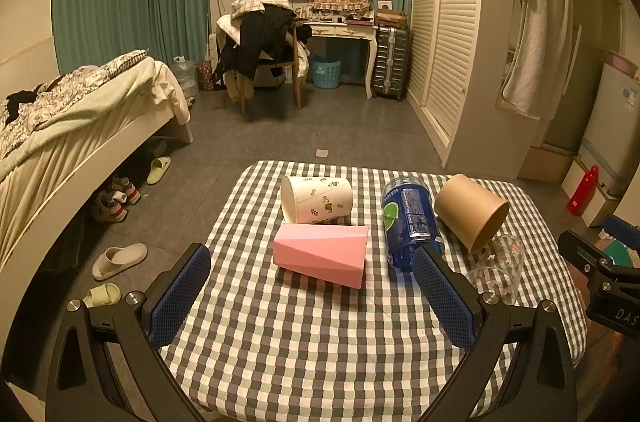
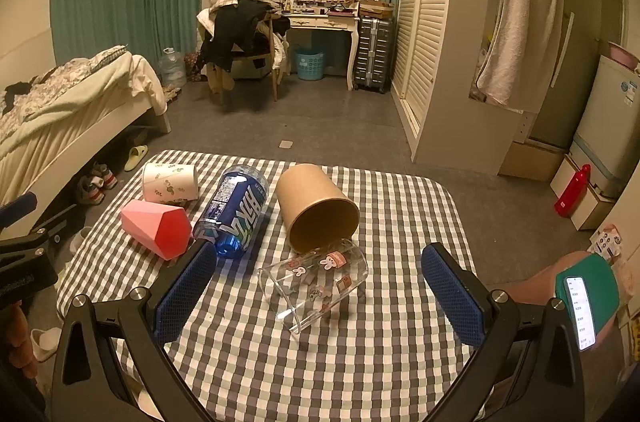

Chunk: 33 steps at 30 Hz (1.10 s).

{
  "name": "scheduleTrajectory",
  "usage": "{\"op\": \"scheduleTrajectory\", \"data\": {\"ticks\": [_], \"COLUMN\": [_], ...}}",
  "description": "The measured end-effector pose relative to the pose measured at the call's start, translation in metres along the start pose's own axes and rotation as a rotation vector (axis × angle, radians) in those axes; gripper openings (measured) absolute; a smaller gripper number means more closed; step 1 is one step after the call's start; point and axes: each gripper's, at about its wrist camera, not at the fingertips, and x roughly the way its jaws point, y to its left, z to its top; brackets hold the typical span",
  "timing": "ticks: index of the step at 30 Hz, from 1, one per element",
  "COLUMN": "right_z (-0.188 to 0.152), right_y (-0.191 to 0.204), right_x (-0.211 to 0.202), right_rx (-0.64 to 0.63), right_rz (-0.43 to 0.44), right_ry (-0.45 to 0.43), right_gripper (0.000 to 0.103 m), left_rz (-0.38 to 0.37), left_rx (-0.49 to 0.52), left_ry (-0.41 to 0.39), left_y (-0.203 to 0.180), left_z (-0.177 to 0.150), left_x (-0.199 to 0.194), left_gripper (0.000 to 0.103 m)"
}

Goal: Flip cup upside down

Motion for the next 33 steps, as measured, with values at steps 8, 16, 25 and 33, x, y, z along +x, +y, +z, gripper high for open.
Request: {"op": "scheduleTrajectory", "data": {"ticks": [8, 16, 25, 33], "right_z": [-0.001, -0.001, 0.01, 0.025], "right_y": [0.0, 0.0, -0.005, -0.02], "right_x": [0.004, 0.011, 0.024, 0.056], "right_rx": [-0.009, -0.026, -0.041, -0.064], "right_rz": [0.011, 0.031, 0.066, 0.095], "right_ry": [0.004, 0.012, 0.001, 0.023], "right_gripper": [0.103, 0.103, 0.103, 0.103], "left_rz": [-0.001, 0.008, 0.019, 0.044], "left_rx": [0.001, -0.001, 0.014, 0.016], "left_ry": [0.002, 0.018, 0.033, 0.038], "left_y": [0.001, -0.001, -0.017, -0.025], "left_z": [0.0, -0.002, 0.01, 0.024], "left_x": [0.0, 0.004, 0.021, 0.044], "left_gripper": [0.103, 0.103, 0.103, 0.103]}}
